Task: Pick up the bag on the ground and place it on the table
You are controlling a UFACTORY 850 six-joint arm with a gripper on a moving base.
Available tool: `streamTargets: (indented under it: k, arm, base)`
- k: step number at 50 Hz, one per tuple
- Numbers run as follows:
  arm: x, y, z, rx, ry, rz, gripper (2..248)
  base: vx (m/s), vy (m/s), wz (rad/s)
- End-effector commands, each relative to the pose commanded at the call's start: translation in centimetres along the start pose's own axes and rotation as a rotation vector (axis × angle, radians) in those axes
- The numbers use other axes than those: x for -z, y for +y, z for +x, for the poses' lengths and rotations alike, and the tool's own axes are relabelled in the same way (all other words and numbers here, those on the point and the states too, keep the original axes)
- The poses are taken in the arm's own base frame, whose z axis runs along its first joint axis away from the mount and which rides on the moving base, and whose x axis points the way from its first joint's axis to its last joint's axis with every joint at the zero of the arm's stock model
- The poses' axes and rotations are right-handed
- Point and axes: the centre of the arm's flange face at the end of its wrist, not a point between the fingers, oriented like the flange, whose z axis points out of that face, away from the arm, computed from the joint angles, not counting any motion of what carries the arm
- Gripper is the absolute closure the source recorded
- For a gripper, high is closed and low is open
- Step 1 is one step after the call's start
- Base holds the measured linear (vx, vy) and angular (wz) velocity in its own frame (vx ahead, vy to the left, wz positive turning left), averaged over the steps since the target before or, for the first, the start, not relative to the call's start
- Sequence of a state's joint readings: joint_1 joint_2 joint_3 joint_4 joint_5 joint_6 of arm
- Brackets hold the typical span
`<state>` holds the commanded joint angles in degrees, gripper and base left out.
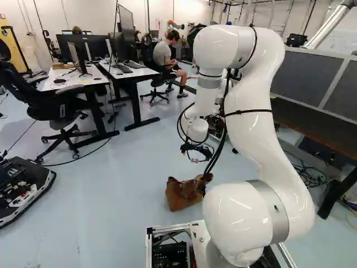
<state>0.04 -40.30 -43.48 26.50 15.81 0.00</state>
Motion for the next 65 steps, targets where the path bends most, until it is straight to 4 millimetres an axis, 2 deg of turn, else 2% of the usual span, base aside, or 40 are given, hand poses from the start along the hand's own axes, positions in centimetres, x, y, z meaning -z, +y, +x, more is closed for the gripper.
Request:
streamTargets:
  k: [31,65]
  arm:
    - [-4.6,-0.4,-0.9,-0.025,-0.104,-0.027,3]
    - [-9.6,-0.7,-1.8,-0.36,-0.149,-0.077,3]
  base:
    - [0.0,0.0,0.0]
    - [0.0,0.0,0.0]
